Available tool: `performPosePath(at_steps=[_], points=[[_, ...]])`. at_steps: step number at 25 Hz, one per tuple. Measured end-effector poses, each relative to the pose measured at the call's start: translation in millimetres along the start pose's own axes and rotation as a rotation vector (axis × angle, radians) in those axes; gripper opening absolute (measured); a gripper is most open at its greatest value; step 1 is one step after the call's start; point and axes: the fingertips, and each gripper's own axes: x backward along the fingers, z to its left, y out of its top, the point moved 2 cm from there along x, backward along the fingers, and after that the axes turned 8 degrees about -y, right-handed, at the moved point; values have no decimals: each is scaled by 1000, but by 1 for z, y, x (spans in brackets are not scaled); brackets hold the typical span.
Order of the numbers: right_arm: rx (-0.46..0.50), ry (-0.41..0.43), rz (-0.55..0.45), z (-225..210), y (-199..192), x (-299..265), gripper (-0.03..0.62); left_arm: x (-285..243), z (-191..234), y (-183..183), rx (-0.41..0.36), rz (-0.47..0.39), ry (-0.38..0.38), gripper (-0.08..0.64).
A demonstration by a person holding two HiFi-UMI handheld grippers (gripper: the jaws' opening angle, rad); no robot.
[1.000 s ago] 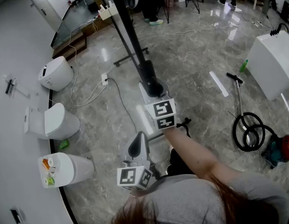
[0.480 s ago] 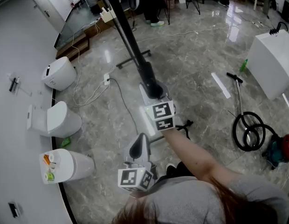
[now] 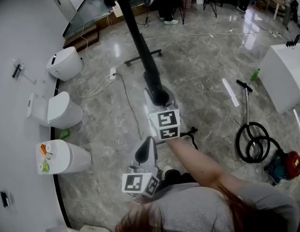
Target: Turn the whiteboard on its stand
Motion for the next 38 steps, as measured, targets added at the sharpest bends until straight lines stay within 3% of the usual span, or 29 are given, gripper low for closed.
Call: performPosePath(at_steps=[19,27,38], points=[[-6,32,-18,10,0,79,158,62,-60,-32,32,-28,84,-2],[16,12,-12,15,0,106,155,90,-72,-29,29,-52,79,-2],[44,-26,-17,21,3,150,150,134,-86,-35,41,-20,40,-2]])
